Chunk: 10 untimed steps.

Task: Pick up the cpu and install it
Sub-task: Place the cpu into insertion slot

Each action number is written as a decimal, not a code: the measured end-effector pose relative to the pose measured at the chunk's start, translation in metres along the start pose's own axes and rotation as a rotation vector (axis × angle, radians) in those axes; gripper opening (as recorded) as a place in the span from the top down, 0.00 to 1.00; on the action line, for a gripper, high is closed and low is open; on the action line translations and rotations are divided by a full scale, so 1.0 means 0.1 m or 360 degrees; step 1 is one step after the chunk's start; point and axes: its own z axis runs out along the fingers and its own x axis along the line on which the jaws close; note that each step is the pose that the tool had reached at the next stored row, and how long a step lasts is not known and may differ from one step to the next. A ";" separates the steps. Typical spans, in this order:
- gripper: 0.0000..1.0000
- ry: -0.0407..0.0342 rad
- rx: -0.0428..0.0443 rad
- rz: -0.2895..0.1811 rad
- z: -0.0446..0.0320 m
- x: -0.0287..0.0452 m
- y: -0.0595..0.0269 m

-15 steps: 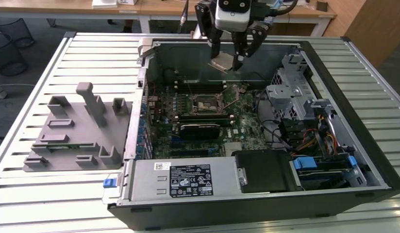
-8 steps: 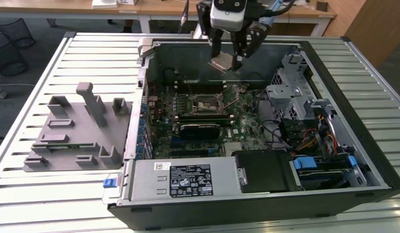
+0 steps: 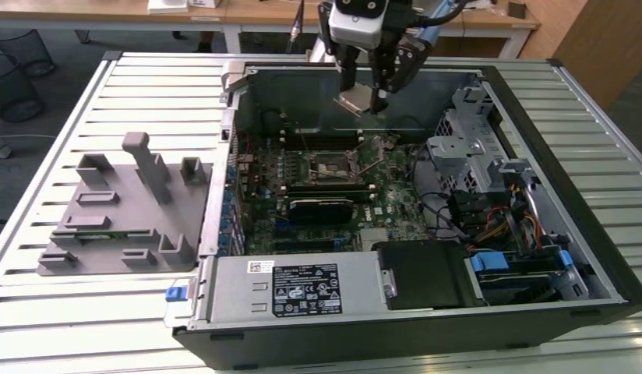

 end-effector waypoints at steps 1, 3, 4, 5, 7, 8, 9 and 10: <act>0.46 -0.0001 0.0000 0.0015 0.001 0.002 0.002; 0.46 -0.0002 0.0001 0.0046 0.002 0.007 0.006; 0.46 -0.0003 0.0001 0.0061 0.003 0.009 0.008; 0.46 -0.0003 0.0001 0.0077 0.004 0.012 0.009; 0.46 -0.0005 0.0002 0.0116 0.005 0.017 0.013; 0.46 -0.0006 0.0002 0.0131 0.006 0.019 0.015; 0.46 -0.0006 0.0002 0.0147 0.007 0.021 0.016; 0.46 -0.0007 0.0002 0.0162 0.007 0.024 0.018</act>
